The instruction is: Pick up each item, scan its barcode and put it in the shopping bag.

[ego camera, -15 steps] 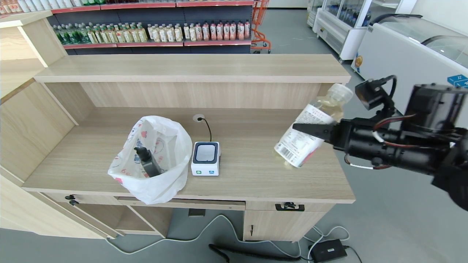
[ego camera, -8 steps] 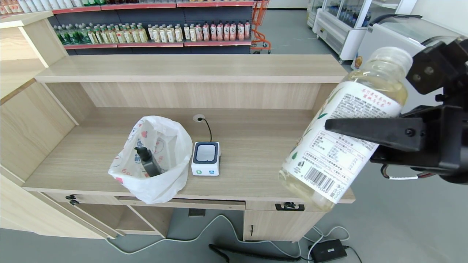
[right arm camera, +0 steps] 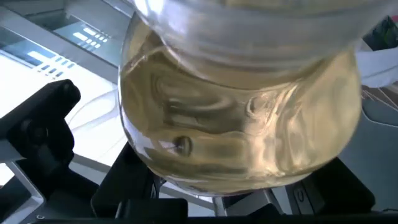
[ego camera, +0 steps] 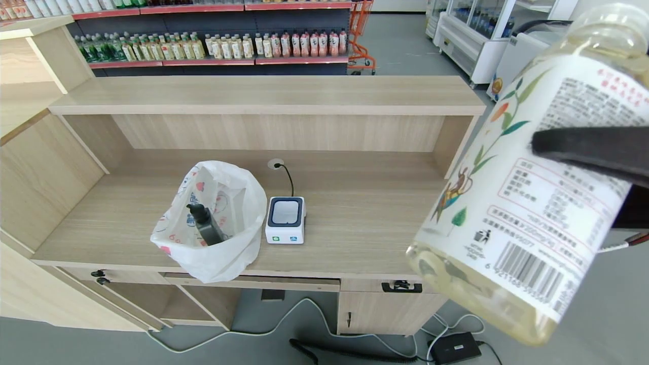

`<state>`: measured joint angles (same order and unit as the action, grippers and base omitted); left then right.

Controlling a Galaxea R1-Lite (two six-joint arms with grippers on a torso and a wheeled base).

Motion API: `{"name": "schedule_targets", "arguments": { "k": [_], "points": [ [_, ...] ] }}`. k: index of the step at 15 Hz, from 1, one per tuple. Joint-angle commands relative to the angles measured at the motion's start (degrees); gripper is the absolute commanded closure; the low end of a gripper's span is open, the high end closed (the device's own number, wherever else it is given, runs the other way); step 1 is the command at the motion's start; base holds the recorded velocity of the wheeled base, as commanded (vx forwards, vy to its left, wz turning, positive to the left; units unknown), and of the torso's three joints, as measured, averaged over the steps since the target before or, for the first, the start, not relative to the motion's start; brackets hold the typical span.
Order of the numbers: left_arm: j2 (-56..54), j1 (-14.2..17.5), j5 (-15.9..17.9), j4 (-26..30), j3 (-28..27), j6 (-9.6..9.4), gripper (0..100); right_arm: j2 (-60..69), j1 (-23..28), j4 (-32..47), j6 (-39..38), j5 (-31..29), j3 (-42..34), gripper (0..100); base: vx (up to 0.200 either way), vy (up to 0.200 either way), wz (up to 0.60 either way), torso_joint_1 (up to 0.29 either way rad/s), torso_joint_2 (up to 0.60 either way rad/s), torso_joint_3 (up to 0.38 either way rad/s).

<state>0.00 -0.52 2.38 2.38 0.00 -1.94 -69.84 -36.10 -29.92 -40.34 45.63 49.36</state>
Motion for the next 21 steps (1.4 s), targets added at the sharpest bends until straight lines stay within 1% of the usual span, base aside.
{"name": "schedule_targets", "arguments": {
  "k": [1, 4, 11, 15, 16, 17, 18, 19, 20, 21],
  "points": [
    [0.0, -0.1, 0.0, 0.0, 0.0, 0.0, 0, 0.5, -0.6, -0.1, 0.0, 0.7, 1.0, 100, 0.0, 0.0, 0.0, 0.0, 0.0, 0.0],
    [0.0, 0.0, 0.0, 0.0, 0.0, 0.0, 0, 1.4, -0.7, 0.5, 0.0, 2.4, 1.1, 100, 0.0, 0.0, 0.0, 0.0, 0.0, 0.0],
    [0.0, 0.0, 0.0, 0.0, 0.0, 0.0, 0, 1.5, -1.0, 0.9, 0.1, 2.4, 1.7, 100, 0.0, 0.0, 0.0, 0.0, 0.0, 0.0],
    [0.0, 0.0, 0.0, 0.0, 0.0, 0.0, 0, 1.6, -0.6, 0.9, 0.9, 2.0, 0.7, 100, 0.0, 0.0, 0.0, 0.0, 0.0, 0.0],
    [0.0, 0.0, 0.0, 0.0, 0.0, 0.0, 0, 0.9, 0.8, 1.1, 4.1, 1.8, -0.2, 100, 0.0, 0.0, 0.0, 0.0, 0.0, 0.0],
    [0.0, 0.0, 0.0, 0.0, 0.0, 0.0, 0, -0.9, 4.8, 1.9, 12.9, 1.7, -2.3, 100, 0.0, 0.0, 0.0, 0.0, 0.0, 0.0],
    [0.0, 0.0, 0.0, 0.0, 0.0, 0.0, 0, -3.4, 9.0, 3.5, 26.4, -1.4, -4.9, 100, 0.0, 0.0, 0.0, 0.0, 0.0, 0.0],
    [0.0, 0.0, 0.0, 0.0, 0.0, 0.0, 0, -5.4, 11.8, 4.9, 38.7, -9.0, -7.3, 100, 0.0, 0.0, 0.0, 0.0, 0.0, 0.0],
    [0.0, 0.0, 0.0, 0.0, 0.0, 0.0, 0, -6.8, 13.8, 4.4, 46.5, -15.2, -9.6, 100, 0.0, 0.0, 0.0, 0.0, 0.0, 0.0],
    [0.0, 0.0, 0.0, 0.0, 0.0, 0.0, 0, -7.4, 15.7, 1.4, 48.6, -16.9, -11.7, 100, 0.0, 0.0, 0.0, 0.0, 0.0, 0.0]
  ]
}}
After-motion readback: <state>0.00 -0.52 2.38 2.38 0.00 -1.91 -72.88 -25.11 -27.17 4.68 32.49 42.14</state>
